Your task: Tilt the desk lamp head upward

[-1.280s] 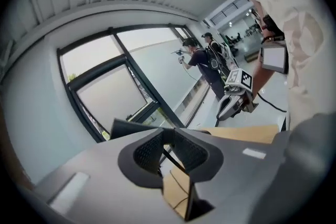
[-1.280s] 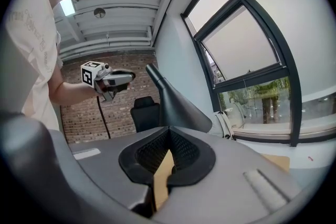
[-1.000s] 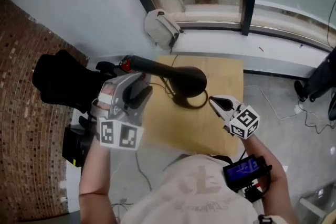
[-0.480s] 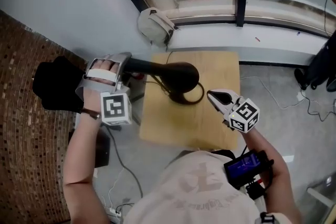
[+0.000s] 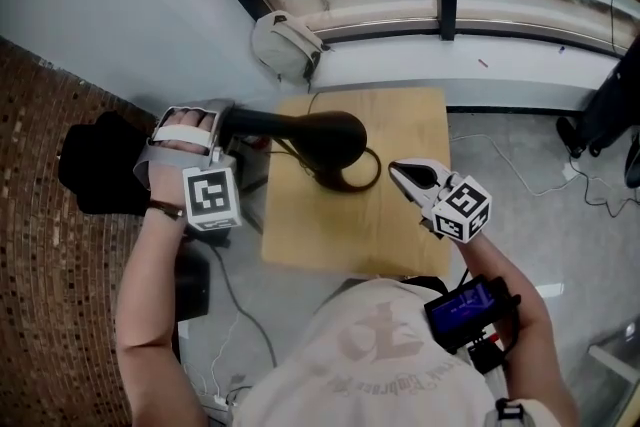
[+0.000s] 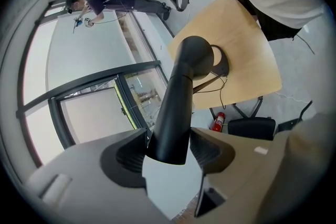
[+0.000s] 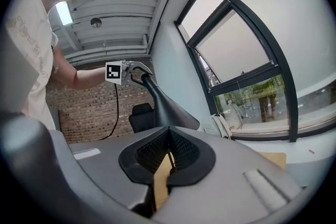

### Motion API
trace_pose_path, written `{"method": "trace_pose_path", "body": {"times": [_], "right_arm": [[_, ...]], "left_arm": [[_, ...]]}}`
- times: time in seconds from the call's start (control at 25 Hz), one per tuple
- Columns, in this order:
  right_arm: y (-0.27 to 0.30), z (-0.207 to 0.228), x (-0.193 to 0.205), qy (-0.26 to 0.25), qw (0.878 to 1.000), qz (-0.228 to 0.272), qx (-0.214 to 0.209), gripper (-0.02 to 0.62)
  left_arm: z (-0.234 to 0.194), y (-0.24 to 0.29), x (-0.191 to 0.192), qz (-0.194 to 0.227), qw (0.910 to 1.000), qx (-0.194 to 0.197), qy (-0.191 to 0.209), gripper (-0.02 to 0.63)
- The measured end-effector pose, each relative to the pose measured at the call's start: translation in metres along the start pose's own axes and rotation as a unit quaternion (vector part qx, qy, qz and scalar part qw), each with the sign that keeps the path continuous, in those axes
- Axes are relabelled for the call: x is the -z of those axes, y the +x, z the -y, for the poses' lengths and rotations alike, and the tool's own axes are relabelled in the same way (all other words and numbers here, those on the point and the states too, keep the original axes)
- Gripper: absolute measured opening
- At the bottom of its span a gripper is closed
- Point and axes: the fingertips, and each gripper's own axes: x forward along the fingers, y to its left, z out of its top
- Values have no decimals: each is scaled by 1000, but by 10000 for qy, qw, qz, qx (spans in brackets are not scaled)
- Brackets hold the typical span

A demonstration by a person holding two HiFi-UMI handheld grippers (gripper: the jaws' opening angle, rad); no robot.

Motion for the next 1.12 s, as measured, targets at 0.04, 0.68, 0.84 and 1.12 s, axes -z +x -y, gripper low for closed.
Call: {"method": "trace_pose_path", "body": {"times": [0.04,0.68,0.84,1.12], "right_arm": [[0,0,0,-4,10000,-8,-1,14],[0,-1,3,50,9999,-136,56,14],[-2,1,4,59,9998,-153,74,14],[-3,4,7,109,9998,-146,123,14]], "left_arm": [[0,0,0,-7,10000,2,-4,252],[5,-1,-6,463,9963,-104,-718,245],[5,0,-7,502,9951,-150,-834,245],[9,4,-6,519,9935,121,-1003,238]]}}
